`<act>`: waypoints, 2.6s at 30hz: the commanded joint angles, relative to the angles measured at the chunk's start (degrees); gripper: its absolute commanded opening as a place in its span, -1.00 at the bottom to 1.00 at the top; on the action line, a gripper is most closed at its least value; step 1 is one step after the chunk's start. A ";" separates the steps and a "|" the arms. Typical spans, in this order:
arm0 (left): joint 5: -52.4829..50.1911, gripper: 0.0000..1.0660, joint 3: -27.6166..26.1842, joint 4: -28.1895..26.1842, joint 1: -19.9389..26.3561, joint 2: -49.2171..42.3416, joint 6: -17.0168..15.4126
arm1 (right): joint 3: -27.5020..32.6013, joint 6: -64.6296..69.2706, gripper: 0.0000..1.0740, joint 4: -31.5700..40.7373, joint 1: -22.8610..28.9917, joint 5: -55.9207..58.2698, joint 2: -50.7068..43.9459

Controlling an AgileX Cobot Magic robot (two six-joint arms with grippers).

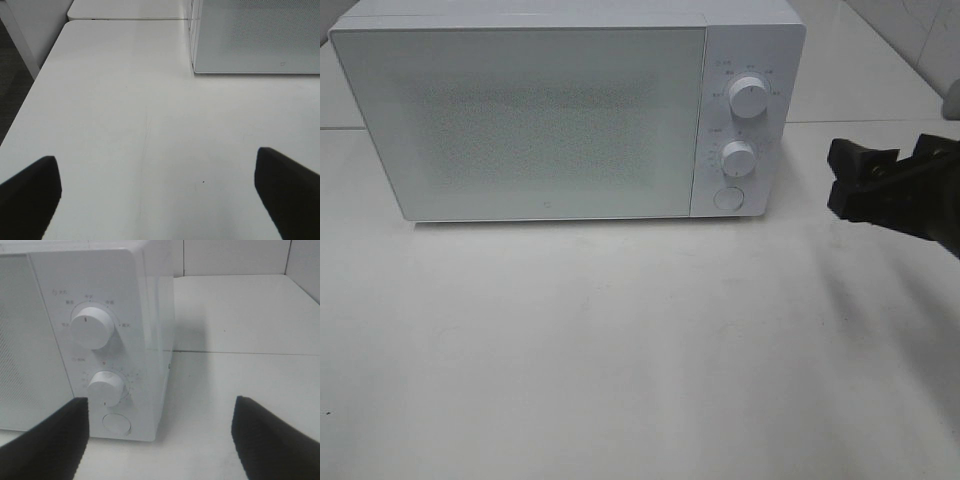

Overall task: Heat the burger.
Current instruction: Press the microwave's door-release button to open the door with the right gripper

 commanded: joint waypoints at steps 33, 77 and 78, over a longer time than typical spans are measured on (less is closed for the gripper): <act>-0.52 0.93 -0.11 -0.06 0.06 -1.20 -0.34 | -5.79 1.72 0.40 23.66 21.37 -13.81 22.17; -0.52 0.93 -0.11 -0.06 0.06 -1.20 -0.34 | -10.14 83.94 -0.99 24.75 21.14 -3.55 26.07; -0.52 0.93 -0.11 -0.06 0.06 -1.20 -0.34 | -10.66 84.11 -0.99 24.64 20.80 -3.50 26.76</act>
